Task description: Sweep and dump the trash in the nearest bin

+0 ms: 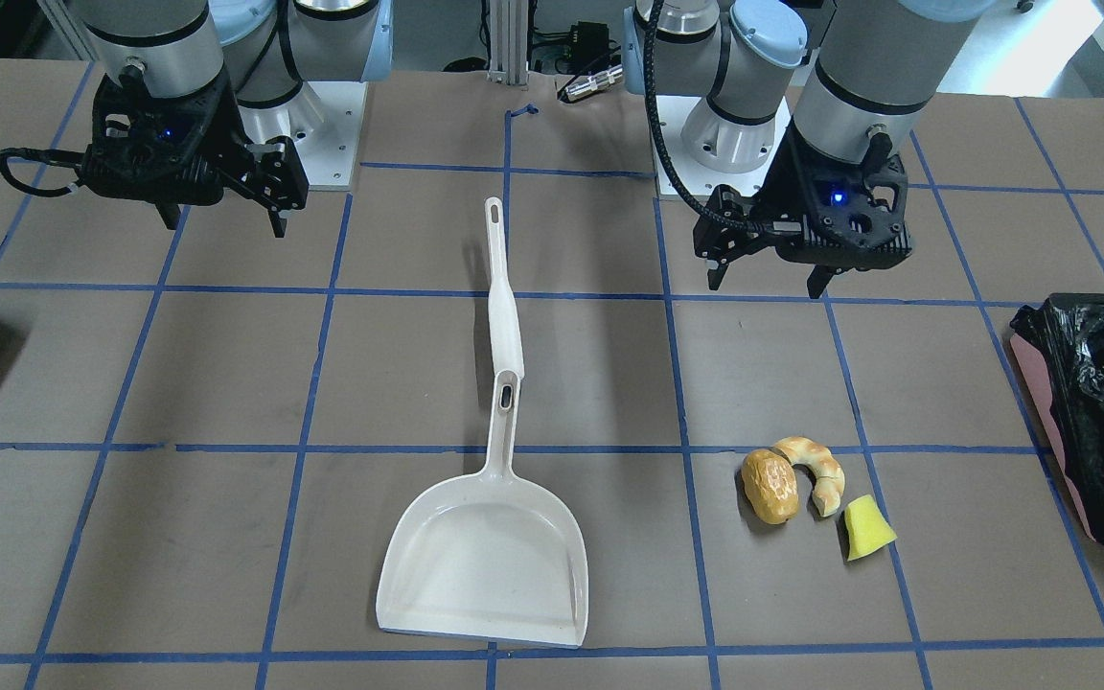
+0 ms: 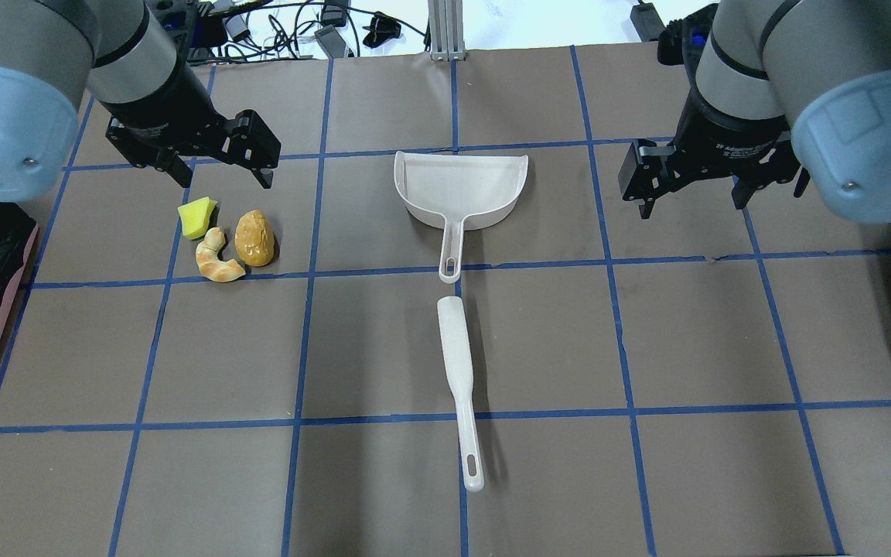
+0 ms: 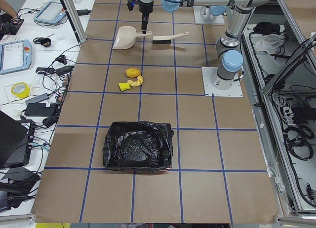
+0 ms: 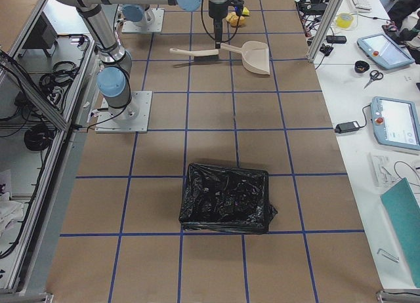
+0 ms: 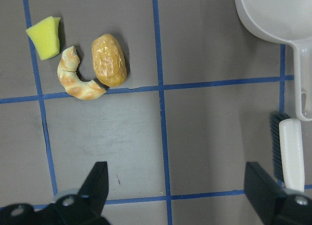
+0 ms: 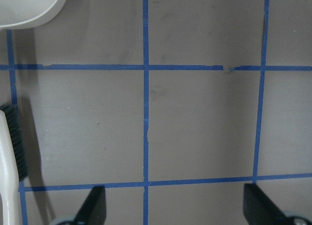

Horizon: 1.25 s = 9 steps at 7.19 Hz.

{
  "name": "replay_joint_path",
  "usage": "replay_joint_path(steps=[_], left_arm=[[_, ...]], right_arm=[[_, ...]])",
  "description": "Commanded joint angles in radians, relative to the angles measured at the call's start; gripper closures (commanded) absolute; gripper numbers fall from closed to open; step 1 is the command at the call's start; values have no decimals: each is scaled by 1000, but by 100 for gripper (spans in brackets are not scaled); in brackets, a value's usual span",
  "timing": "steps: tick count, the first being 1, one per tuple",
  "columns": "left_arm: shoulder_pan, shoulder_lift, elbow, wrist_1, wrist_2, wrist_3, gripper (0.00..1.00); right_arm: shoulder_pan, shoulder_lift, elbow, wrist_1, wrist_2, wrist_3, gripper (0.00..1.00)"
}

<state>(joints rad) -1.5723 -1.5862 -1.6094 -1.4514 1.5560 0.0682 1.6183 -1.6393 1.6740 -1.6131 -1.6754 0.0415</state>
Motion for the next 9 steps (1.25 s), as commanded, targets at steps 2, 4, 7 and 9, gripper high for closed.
replay_joint_path(steps=[2,4,7,9], left_arm=[[-5,3,0,-24,-5,-10,0],[-3,6,0,-24,1,-10,0],[15,-10,12,-21,-3,-4,0],[32,-79,40,43,4,7,0]], right_arm=[[0,1,3,7,-1,1,0],[0,1,42,-1,3,5,0],[41,-2,56,-13,93,17,0],[159,50,61,-36,126,195,0]])
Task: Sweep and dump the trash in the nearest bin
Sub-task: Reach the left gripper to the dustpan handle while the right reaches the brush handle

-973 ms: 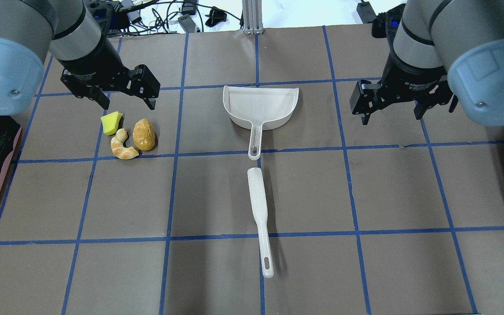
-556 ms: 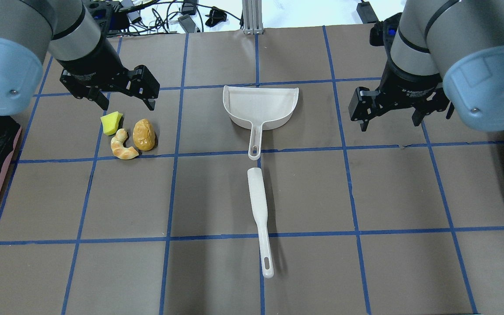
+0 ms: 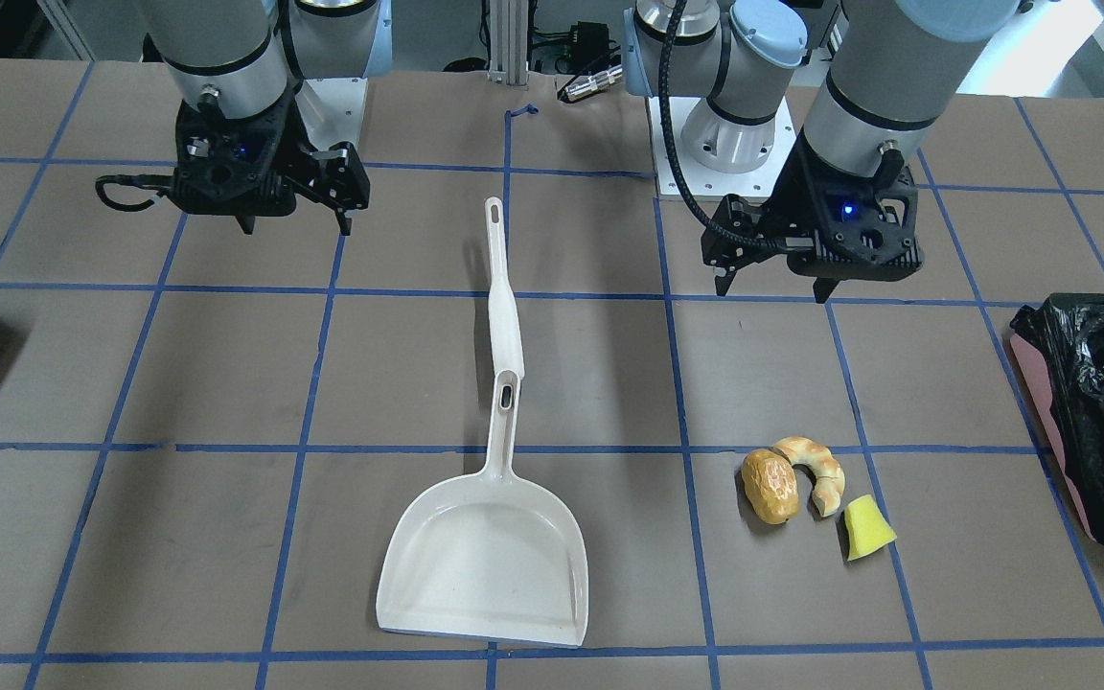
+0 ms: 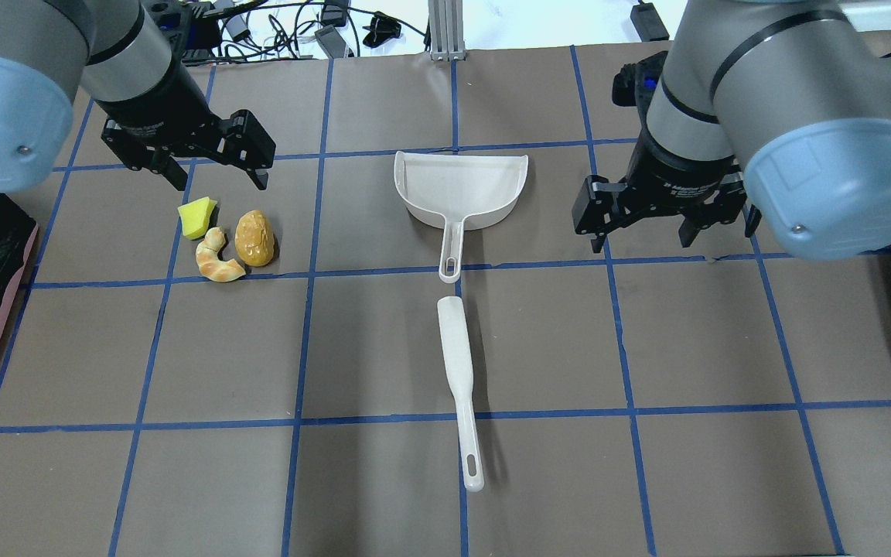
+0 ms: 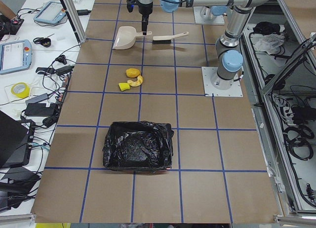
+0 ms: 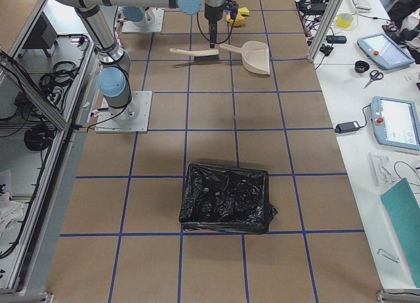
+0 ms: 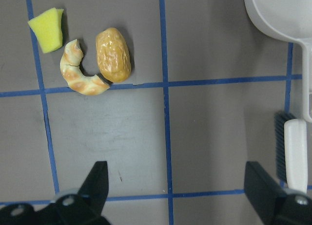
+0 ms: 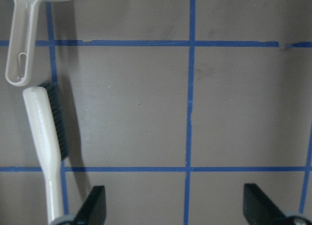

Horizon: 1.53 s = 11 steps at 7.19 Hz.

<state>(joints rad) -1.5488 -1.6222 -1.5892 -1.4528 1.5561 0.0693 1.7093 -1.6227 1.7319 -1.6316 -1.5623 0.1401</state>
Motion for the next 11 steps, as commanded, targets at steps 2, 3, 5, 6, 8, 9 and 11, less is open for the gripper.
replay_joint_path(steps=[2,3,5,6,8,9,11], left_arm=[[6,-154,119,75,-10,9,0],[3,-215,176,75,-16,9,0],[-69,-310,244,84,-28,-43,0],[-107,-353,251,130,-27,-80,0],[-218,-434,253,221,-37,-172,0],[-244,-471,253,239,-37,-142,0],[-304,-522,250,265,-42,-100,0]], right_arm=[[162,46,99,-146,-2,158,1],[208,37,159,-189,-15,232,1],[329,66,181,-226,-47,256,0],[363,84,182,-243,-36,313,0],[452,162,182,-290,-45,337,7],[464,184,184,-298,-41,355,8],[469,196,225,-323,-48,354,16]])
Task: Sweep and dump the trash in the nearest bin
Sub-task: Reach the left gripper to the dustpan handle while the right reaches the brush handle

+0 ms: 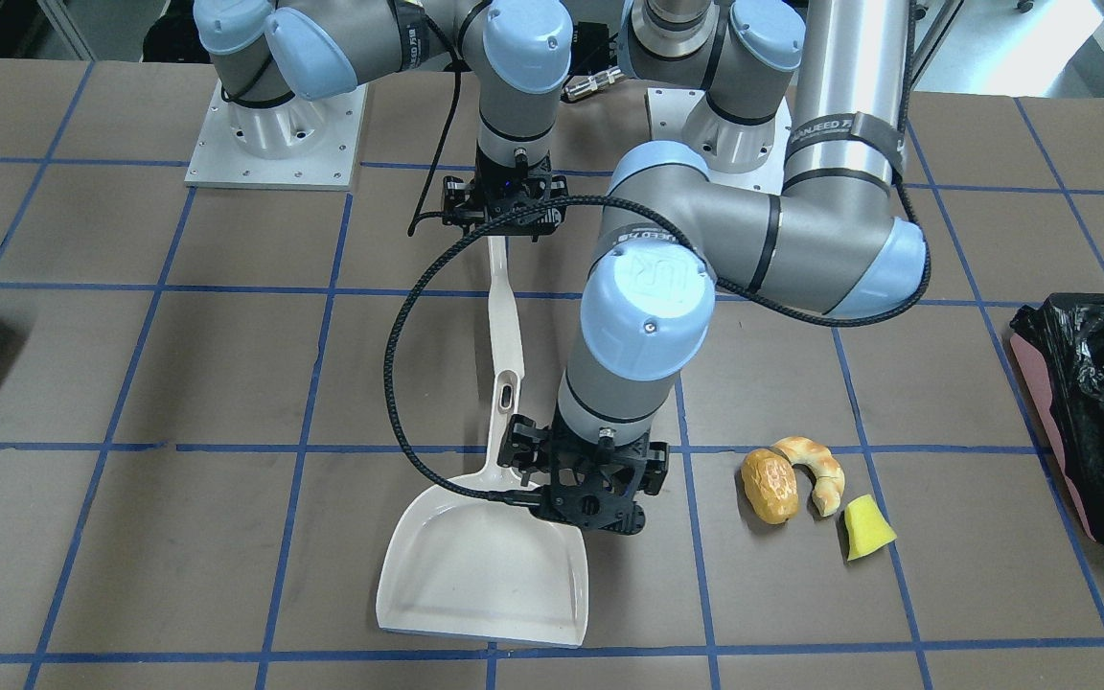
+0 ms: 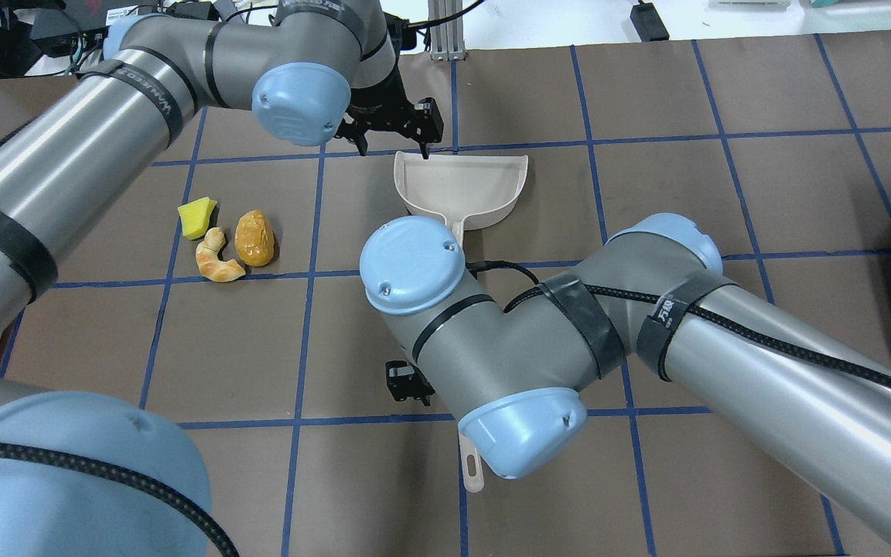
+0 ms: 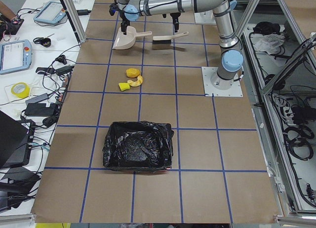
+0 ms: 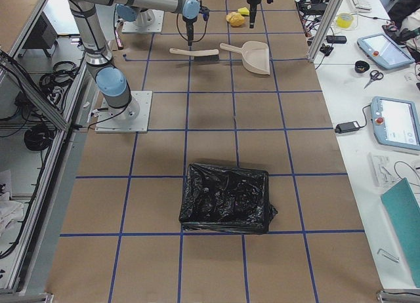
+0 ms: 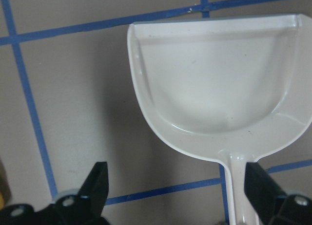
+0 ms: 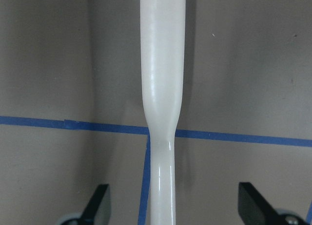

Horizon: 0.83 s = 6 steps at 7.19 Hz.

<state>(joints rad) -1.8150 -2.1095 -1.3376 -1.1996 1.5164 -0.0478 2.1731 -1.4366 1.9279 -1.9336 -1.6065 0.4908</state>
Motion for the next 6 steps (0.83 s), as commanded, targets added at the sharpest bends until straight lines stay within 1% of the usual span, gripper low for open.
replay_joint_path(steps=[1,2,3,4,5,6], left_arm=[[-61,-56,-2,11,-2,26,0],[-70,-75,-2,11,-4,55,0],[-75,-84,-6,-9,-48,58,0],[-75,-78,-6,-84,-54,72,0],[-78,-67,-8,-144,-55,103,0],[-84,-67,-9,-172,-56,108,0]], right_arm=[[5,10,90,-101,-4,2,16],[5,12,144,-172,-4,-4,15],[5,10,154,-176,-1,8,17],[5,10,151,-176,9,11,22],[5,13,154,-176,13,15,23],[5,13,154,-174,16,23,35]])
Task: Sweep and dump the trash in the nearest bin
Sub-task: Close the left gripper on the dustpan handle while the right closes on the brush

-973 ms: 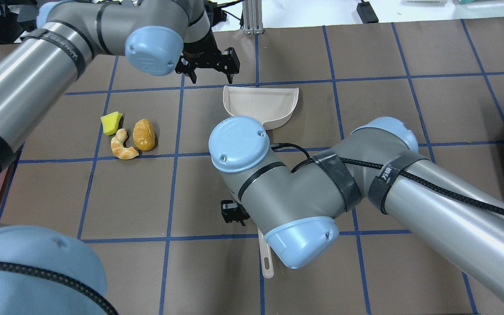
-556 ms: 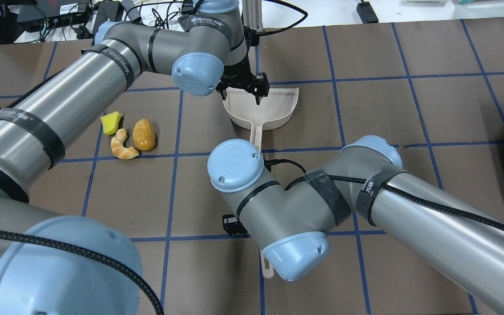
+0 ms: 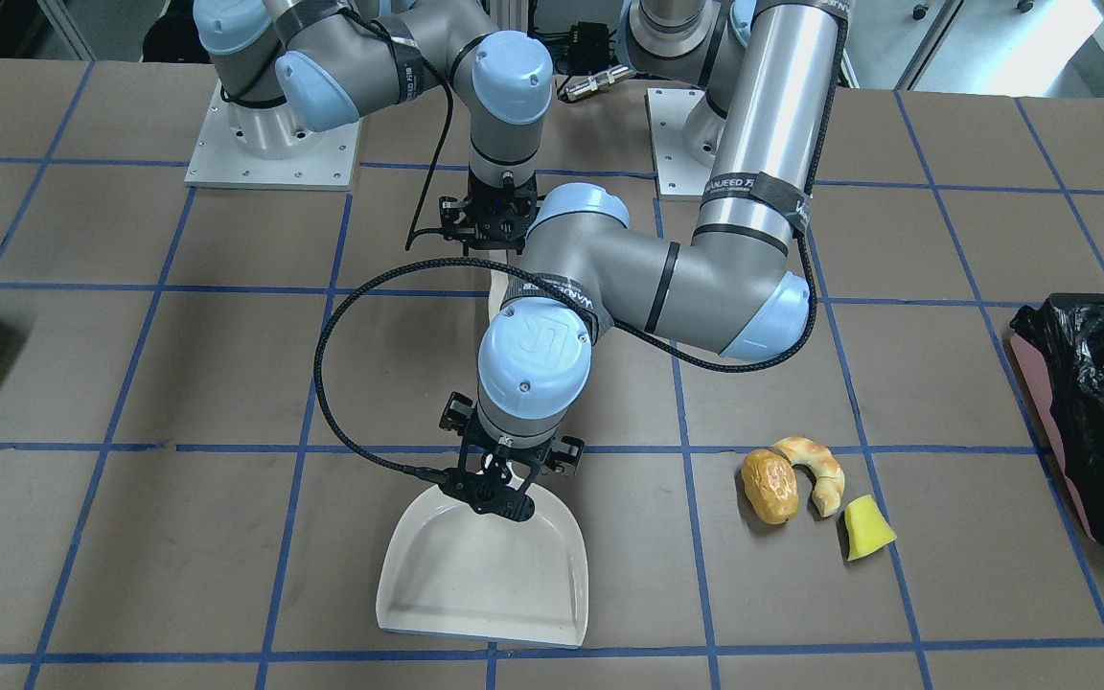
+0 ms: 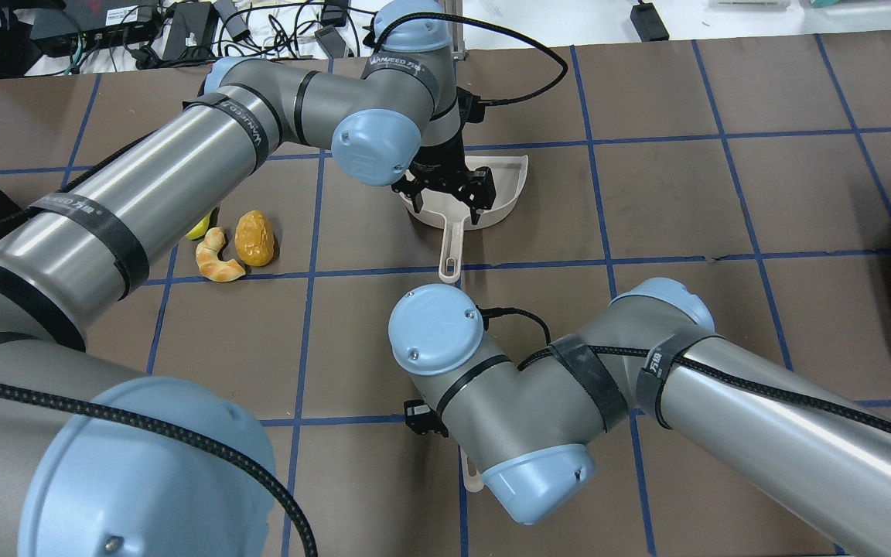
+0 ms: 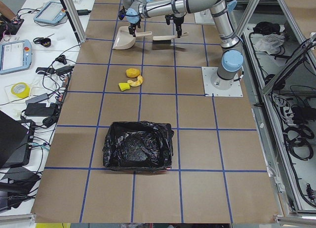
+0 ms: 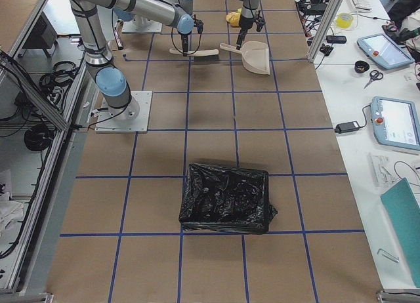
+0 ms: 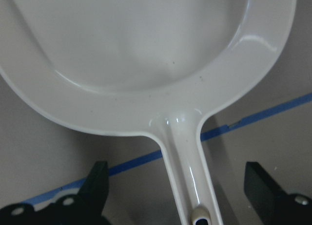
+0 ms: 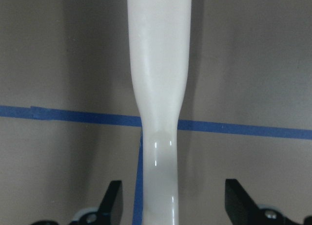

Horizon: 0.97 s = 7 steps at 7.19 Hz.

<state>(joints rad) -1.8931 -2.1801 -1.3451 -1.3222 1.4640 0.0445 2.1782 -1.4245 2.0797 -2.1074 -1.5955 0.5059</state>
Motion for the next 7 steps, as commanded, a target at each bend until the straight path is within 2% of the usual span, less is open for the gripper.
replay_joint_path(steps=[1,2,3,5,6,7], left_arm=[[-24,3,-5,-55,-5,15,6],[-32,-1,-9,-57,-5,14,15],[-34,3,-23,-61,-5,14,17],[-35,3,-34,-61,-2,14,17],[-35,3,-36,-61,-2,14,22],[-35,3,-37,-61,-2,14,44]], right_arm=[[2,1,6,1,5,10,38],[2,1,6,4,15,8,41],[2,1,6,7,28,10,53],[2,1,6,6,28,13,56],[2,1,6,7,35,14,55],[3,1,6,9,37,14,55]])
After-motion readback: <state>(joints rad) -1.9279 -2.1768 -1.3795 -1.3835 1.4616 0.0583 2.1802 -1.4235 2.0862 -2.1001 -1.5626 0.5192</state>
